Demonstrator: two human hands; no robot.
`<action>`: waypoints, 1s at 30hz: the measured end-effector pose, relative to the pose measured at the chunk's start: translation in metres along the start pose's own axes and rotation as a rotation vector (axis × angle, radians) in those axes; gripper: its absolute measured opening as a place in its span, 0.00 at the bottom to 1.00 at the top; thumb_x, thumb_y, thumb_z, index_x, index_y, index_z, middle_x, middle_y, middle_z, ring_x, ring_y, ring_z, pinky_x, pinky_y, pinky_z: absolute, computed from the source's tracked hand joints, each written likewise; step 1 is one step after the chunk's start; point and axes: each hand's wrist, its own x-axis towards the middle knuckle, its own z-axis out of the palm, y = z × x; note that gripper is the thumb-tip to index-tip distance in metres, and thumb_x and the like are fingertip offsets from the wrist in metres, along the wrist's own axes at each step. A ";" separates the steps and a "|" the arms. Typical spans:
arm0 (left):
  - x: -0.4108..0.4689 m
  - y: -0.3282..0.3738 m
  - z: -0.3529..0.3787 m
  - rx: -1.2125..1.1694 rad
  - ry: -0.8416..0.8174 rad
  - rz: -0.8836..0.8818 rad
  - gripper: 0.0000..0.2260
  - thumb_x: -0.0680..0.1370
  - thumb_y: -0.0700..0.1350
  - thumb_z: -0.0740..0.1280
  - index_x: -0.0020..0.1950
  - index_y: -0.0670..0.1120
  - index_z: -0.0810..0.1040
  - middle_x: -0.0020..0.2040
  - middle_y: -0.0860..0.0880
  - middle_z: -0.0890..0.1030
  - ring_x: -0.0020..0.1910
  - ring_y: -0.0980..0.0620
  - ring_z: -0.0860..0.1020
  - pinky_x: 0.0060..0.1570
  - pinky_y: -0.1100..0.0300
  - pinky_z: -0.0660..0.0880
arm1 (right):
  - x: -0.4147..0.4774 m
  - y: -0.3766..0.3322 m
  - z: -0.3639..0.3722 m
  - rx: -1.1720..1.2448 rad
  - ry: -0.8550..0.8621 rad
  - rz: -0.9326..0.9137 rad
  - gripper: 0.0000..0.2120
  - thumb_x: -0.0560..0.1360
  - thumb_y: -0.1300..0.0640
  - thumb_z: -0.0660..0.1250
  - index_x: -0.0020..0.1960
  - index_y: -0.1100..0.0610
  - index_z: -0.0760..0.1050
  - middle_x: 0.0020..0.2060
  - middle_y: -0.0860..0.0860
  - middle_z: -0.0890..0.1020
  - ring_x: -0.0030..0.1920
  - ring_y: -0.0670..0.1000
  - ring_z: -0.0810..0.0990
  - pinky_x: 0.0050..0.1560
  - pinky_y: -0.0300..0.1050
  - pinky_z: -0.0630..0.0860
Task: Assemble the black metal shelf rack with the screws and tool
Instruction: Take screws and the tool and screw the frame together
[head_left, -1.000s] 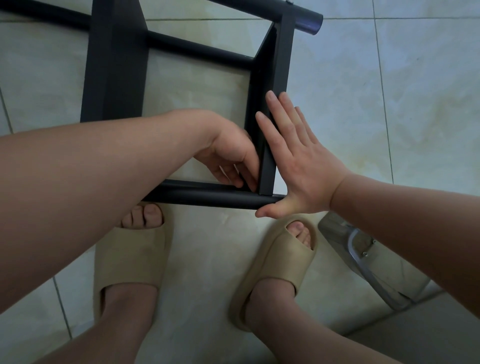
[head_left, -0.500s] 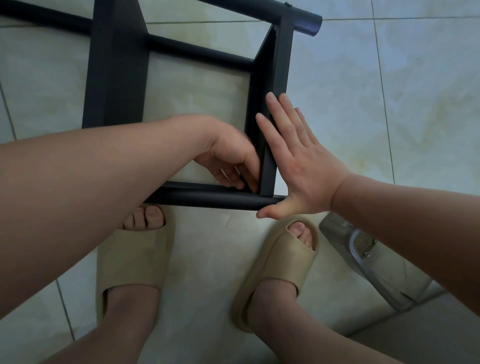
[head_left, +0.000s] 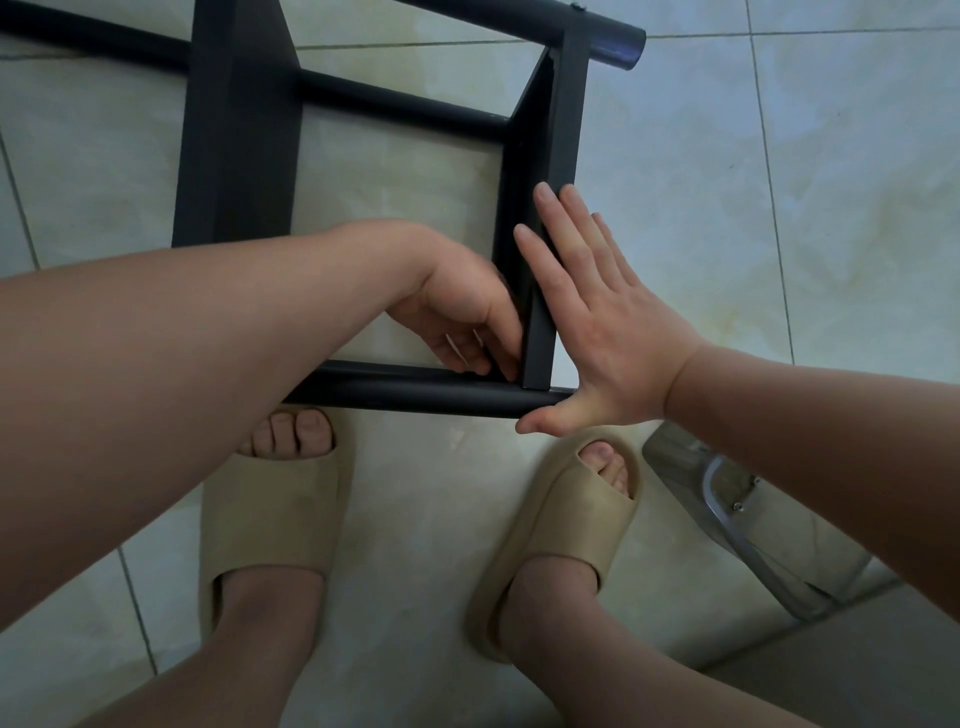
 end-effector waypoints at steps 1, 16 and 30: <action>0.001 -0.001 0.001 0.009 0.015 0.001 0.04 0.76 0.42 0.70 0.49 0.47 0.84 0.46 0.49 0.84 0.42 0.52 0.77 0.51 0.57 0.74 | 0.000 0.000 0.000 0.000 0.000 0.000 0.65 0.65 0.19 0.59 0.81 0.68 0.49 0.80 0.69 0.47 0.80 0.68 0.42 0.80 0.66 0.47; 0.002 -0.001 0.002 -0.002 0.043 0.015 0.06 0.75 0.39 0.71 0.51 0.46 0.83 0.43 0.49 0.83 0.40 0.53 0.77 0.49 0.58 0.76 | 0.000 0.000 0.000 0.011 -0.003 -0.003 0.65 0.65 0.19 0.60 0.81 0.68 0.48 0.80 0.68 0.47 0.80 0.68 0.42 0.79 0.67 0.48; 0.003 -0.003 0.003 -0.033 0.043 0.041 0.06 0.75 0.36 0.71 0.47 0.46 0.83 0.39 0.50 0.81 0.38 0.54 0.76 0.46 0.60 0.75 | 0.000 0.000 0.001 0.009 0.002 -0.006 0.65 0.65 0.18 0.58 0.81 0.67 0.48 0.80 0.68 0.47 0.80 0.68 0.42 0.79 0.67 0.48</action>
